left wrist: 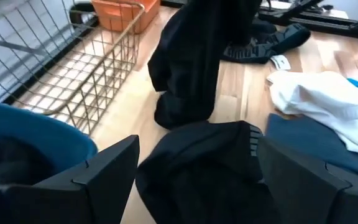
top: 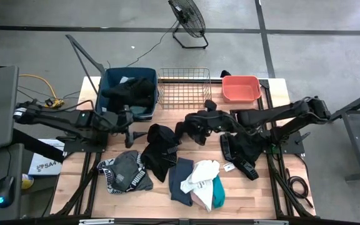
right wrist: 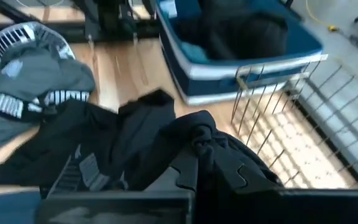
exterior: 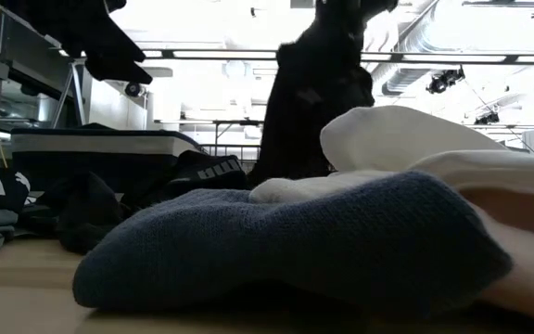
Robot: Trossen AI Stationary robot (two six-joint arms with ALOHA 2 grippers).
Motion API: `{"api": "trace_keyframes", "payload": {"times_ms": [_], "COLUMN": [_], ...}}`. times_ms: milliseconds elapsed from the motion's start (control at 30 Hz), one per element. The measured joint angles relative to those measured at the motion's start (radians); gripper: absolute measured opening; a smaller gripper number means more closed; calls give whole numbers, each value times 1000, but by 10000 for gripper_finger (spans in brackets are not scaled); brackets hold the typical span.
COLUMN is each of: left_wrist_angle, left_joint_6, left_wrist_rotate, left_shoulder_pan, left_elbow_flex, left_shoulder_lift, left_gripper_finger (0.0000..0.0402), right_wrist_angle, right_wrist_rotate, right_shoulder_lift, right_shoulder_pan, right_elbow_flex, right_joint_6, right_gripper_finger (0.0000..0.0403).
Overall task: Pick & Place Cloths
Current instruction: Put the black underwear into the wire basket
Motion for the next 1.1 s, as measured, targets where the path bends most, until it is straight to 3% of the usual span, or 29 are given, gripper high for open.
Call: {"api": "trace_keyframes", "payload": {"times_ms": [433, 800, 1100], "left_wrist_angle": [15, 55, 58], "left_joint_6": [-22, -35, -56], "left_wrist_rotate": [-54, -40, -40], "left_shoulder_pan": [-15, -15, -15], "left_elbow_flex": [-57, -88, -103], "left_shoulder_lift": [-106, -106, -106], "left_gripper_finger": [316, 316, 316], "right_wrist_angle": [-62, -28, 123], "right_wrist_rotate": [3, 37, -96], "right_shoulder_lift": [0, 0, 0], "right_shoulder_pan": [-56, -185, -267], "right_elbow_flex": [201, 252, 252], "right_joint_6": [-129, 61, 28], "right_gripper_finger": [4, 4, 4]}}
